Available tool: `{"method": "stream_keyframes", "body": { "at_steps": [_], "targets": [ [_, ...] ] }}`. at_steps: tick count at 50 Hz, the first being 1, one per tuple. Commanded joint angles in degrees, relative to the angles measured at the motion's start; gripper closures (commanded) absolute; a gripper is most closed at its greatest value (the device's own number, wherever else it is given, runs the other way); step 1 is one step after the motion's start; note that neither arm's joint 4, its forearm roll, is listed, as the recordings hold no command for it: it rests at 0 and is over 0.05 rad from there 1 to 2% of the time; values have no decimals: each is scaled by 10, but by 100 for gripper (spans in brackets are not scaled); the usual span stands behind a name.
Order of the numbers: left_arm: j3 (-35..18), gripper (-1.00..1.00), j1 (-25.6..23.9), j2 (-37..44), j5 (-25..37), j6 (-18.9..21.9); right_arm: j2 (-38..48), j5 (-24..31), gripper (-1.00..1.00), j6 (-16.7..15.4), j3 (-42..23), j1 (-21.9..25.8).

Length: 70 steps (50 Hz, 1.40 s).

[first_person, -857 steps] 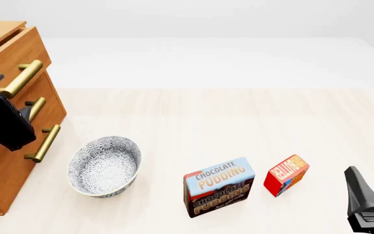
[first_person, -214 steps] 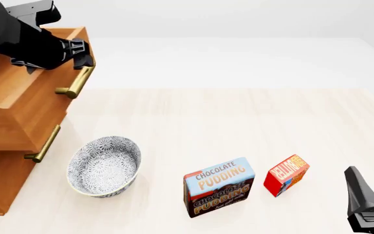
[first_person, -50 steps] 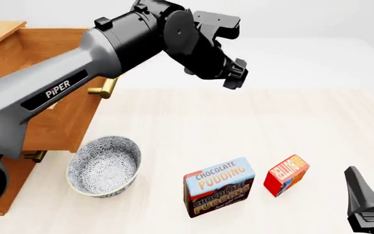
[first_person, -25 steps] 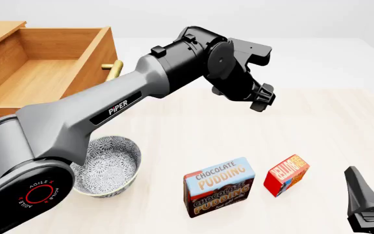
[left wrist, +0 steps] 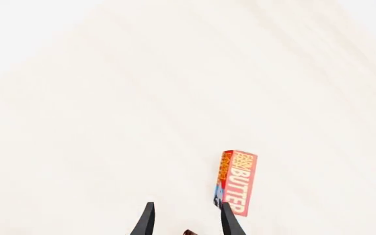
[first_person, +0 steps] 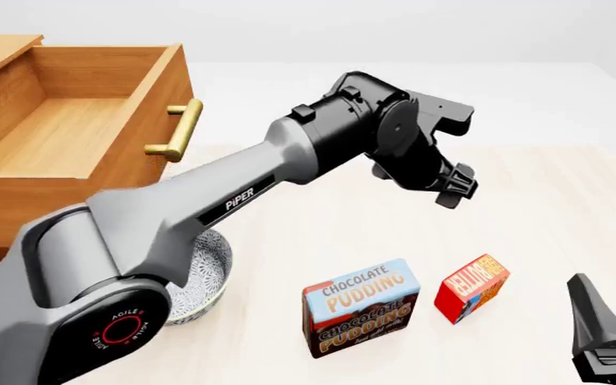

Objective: Put the butter at the back in the top drawer of the cabinet and close it.

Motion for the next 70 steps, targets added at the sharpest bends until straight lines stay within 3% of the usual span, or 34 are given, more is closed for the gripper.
{"method": "stream_keyframes", "body": {
  "at_steps": [1, 37, 70],
  "targets": [
    [-20, -100, -11, 27, 6, -7, 0, 0, -100, 0, 0, 0],
    [-141, -100, -60, 129, 61, -23, 0, 0, -100, 0, 0, 0],
    [-171, -100, -75, 172, 71, -40, 0, 0, -100, 0, 0, 0]
  ]
}}
